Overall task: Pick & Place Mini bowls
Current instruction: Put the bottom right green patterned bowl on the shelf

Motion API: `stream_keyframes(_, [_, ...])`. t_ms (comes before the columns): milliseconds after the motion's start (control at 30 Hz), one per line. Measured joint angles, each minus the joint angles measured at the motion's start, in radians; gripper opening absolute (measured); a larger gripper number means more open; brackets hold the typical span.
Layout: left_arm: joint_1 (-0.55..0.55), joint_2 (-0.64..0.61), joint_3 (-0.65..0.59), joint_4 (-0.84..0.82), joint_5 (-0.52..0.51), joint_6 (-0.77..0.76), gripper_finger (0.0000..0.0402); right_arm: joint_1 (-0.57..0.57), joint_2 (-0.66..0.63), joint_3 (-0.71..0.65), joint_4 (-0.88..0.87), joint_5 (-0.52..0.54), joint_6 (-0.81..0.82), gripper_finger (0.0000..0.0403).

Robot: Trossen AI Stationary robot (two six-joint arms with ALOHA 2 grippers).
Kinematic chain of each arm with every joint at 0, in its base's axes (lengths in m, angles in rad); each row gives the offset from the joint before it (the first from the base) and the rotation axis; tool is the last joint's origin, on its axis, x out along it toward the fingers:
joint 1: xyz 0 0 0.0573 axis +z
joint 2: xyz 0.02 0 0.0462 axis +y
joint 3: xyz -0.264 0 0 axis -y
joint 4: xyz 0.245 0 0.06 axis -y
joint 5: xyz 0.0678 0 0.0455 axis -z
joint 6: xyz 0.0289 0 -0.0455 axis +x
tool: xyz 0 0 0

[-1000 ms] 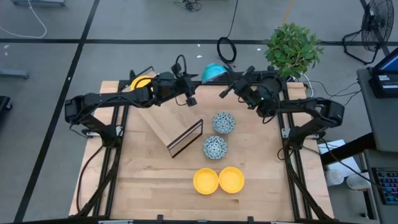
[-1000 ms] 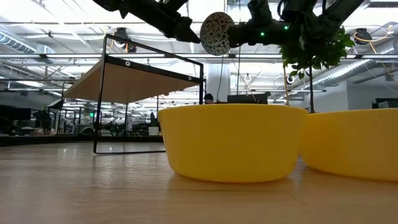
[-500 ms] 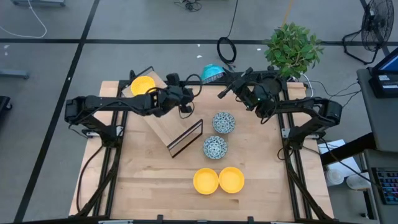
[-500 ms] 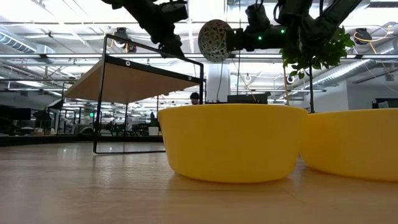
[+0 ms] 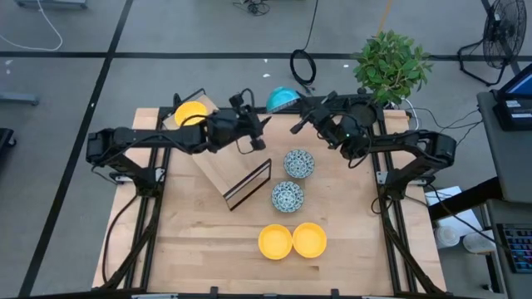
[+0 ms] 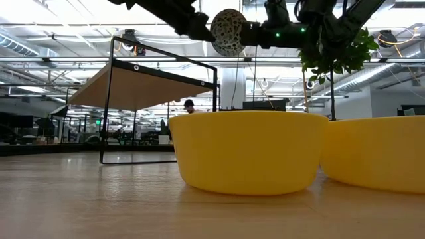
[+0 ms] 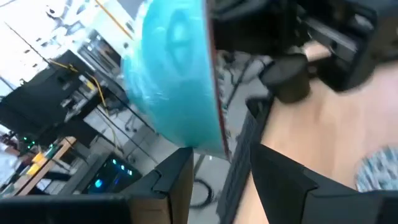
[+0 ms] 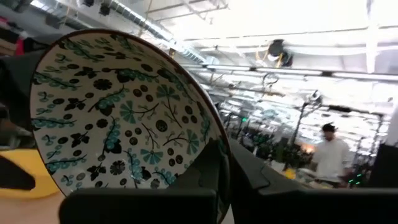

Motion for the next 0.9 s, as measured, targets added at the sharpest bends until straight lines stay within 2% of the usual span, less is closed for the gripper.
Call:
stream_keyframes(267, [0.03, 0.0, -0.001, 0.121, 0.018, -0.012, 0.0161, 0.008, 0.0, 0.0, 0.003, -0.001, 0.013, 0.0004])
stream_keyframes(633, [0.08, 0.001, -0.001, 0.138, 0.037, -0.062, 0.0157, 0.012, 0.002, 0.0, -0.005, -0.042, 0.022, 0.0004])
stream_keyframes(700, [0.08, 0.001, -0.001, 0.144, 0.018, -0.064, 0.0136, 0.012, 0.002, 0.0, -0.015, -0.044, 0.031, 0.0005])
stream_keyframes(833, [0.085, 0.001, 0.0, 0.165, -0.031, -0.088, 0.0048, 0.014, 0.002, 0.001, -0.048, -0.047, 0.066, 0.0021])
stream_keyframes(900, [0.087, 0.001, 0.0, 0.168, -0.035, -0.083, 0.0038, 0.016, 0.002, 0.001, -0.072, -0.06, 0.075, 0.0043])
